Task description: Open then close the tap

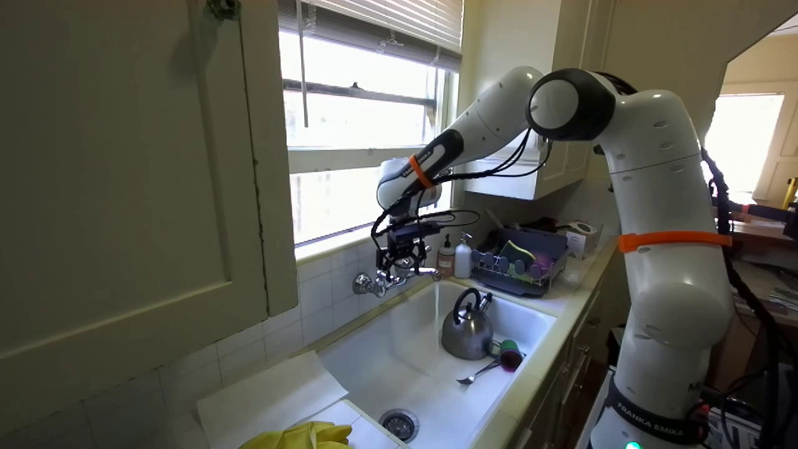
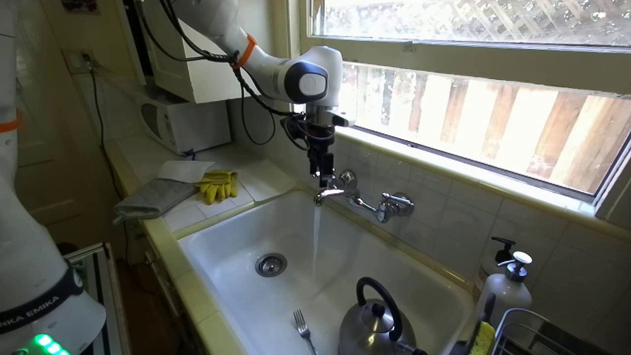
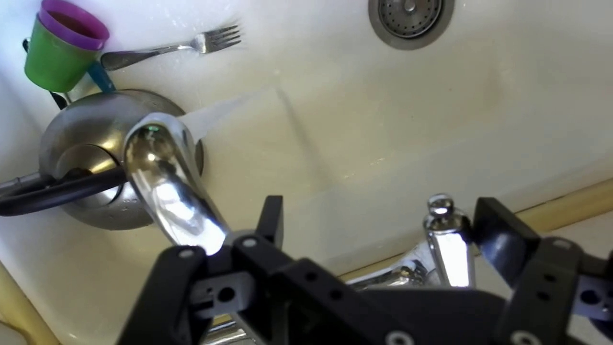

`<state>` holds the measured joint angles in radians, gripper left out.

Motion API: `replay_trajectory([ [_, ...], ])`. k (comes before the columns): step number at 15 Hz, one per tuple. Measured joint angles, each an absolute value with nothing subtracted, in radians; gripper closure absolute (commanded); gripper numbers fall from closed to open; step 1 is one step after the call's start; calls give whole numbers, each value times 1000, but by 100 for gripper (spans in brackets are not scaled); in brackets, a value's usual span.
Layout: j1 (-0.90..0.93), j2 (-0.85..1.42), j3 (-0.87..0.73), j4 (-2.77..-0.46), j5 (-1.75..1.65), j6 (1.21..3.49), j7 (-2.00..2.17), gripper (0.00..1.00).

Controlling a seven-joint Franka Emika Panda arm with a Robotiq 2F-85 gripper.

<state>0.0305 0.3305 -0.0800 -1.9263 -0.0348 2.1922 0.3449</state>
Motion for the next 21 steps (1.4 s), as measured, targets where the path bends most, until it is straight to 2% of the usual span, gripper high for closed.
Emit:
replay_trajectory([
  [7,-33,185,-81,-1971,62,2185,241,0],
  [21,-95,-99,-97,-2193,-10,2172,-60,0],
])
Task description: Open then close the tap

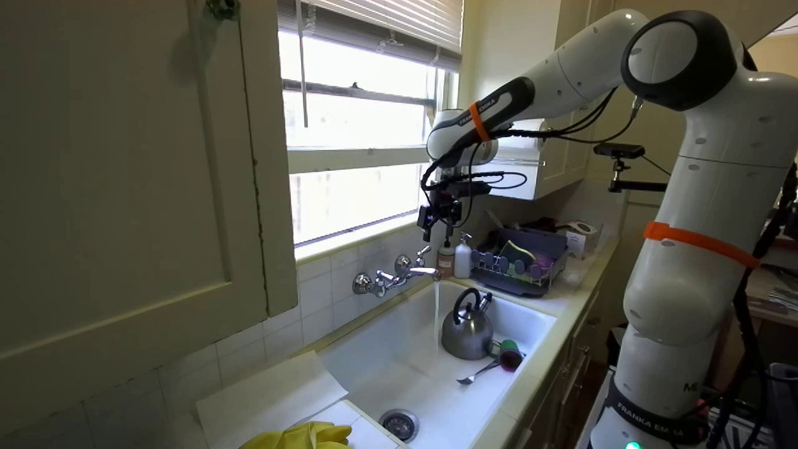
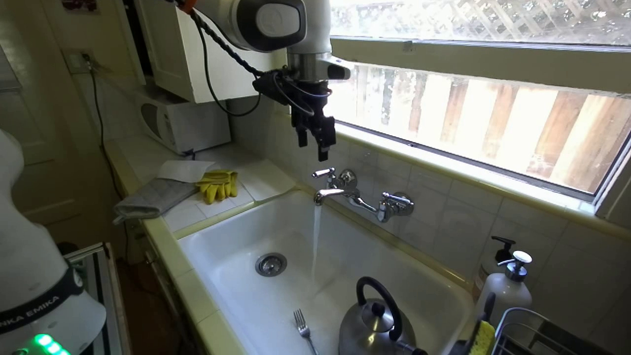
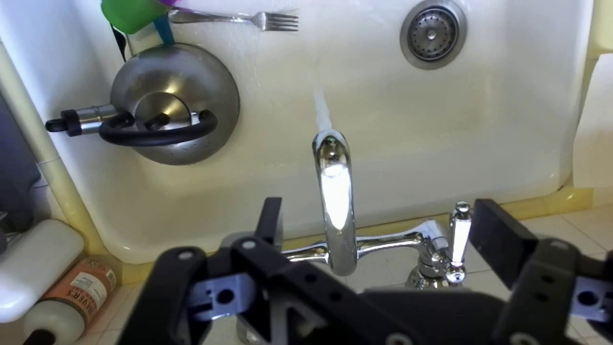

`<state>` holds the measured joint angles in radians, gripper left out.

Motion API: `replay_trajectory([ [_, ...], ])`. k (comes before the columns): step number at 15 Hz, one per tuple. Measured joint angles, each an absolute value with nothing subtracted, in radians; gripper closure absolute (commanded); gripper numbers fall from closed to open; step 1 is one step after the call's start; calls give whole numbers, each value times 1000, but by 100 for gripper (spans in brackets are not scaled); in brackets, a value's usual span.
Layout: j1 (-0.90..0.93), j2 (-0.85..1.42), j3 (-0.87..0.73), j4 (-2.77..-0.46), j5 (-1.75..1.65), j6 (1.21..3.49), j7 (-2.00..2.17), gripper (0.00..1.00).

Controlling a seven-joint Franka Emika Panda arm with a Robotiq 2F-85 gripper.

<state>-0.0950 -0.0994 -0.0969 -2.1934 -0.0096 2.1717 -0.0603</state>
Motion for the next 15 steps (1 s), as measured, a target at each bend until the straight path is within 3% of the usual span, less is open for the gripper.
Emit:
replay_trajectory([
  [15,-84,-140,-82,-2261,-37,2180,-49,0],
])
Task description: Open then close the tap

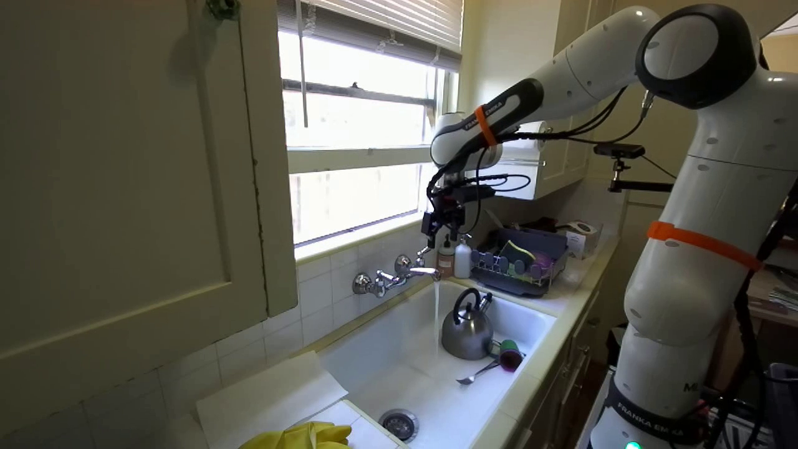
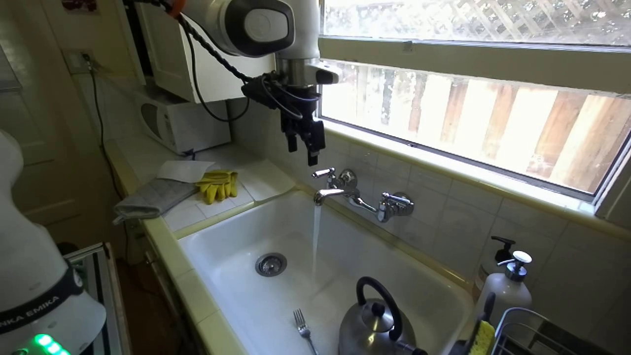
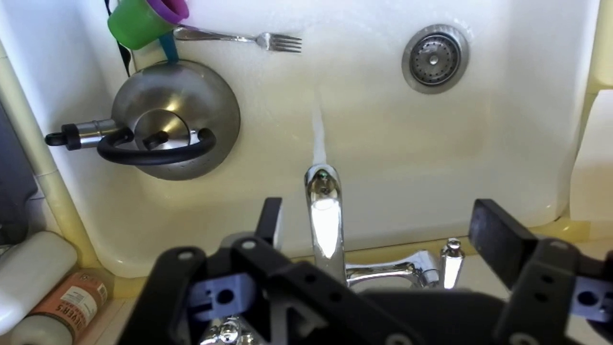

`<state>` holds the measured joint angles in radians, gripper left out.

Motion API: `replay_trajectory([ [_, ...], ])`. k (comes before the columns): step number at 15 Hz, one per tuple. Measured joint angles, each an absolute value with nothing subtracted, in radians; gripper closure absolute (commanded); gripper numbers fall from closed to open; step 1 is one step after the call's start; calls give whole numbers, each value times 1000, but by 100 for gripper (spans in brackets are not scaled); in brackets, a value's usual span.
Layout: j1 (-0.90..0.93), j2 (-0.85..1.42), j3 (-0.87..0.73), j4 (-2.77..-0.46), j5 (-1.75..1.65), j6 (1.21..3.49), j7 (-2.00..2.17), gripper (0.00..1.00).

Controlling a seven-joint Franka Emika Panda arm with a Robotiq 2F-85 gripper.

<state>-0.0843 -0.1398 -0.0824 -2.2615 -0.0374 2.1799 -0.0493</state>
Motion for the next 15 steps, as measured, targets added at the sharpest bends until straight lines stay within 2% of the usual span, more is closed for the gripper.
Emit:
replay_trajectory([
  [15,-17,168,-10,-2144,51,2458,115,0],
])
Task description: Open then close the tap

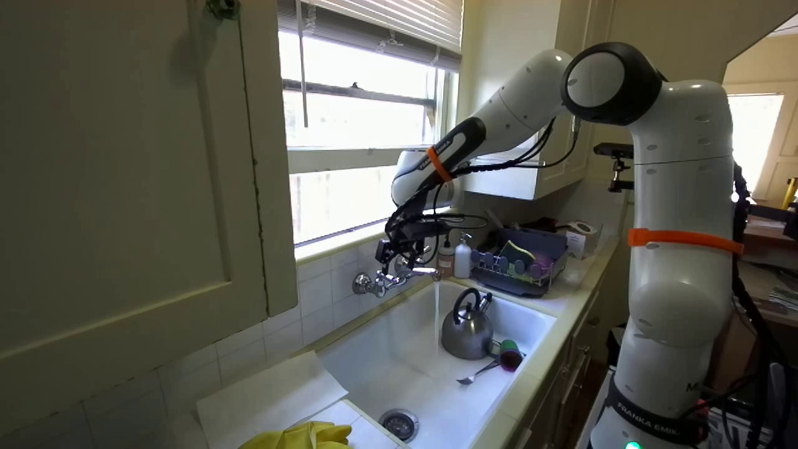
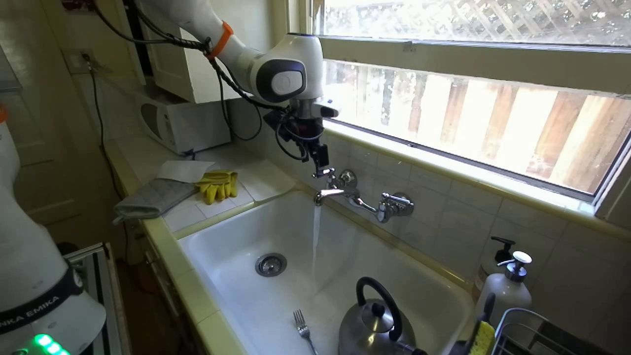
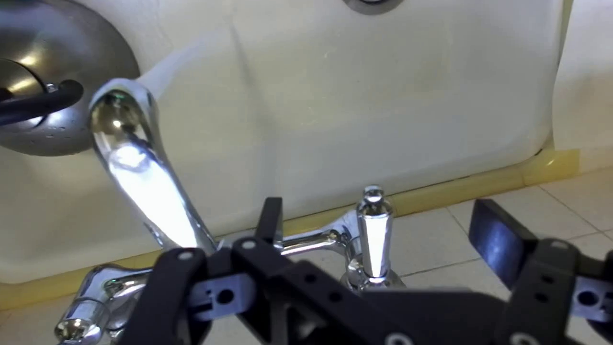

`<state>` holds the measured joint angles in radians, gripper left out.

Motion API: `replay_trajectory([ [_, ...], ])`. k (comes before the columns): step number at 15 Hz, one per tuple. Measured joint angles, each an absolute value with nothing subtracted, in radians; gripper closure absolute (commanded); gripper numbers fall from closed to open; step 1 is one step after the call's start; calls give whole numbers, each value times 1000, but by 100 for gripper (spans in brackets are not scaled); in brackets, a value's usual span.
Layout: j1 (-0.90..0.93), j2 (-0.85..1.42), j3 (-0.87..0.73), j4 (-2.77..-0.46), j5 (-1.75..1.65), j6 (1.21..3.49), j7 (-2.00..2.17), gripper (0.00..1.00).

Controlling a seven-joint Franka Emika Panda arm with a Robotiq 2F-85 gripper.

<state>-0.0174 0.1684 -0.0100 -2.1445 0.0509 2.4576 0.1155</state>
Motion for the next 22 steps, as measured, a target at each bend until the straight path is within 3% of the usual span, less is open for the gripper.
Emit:
replay_trajectory([
  [22,21,332,2,-2000,95,2466,298,0],
])
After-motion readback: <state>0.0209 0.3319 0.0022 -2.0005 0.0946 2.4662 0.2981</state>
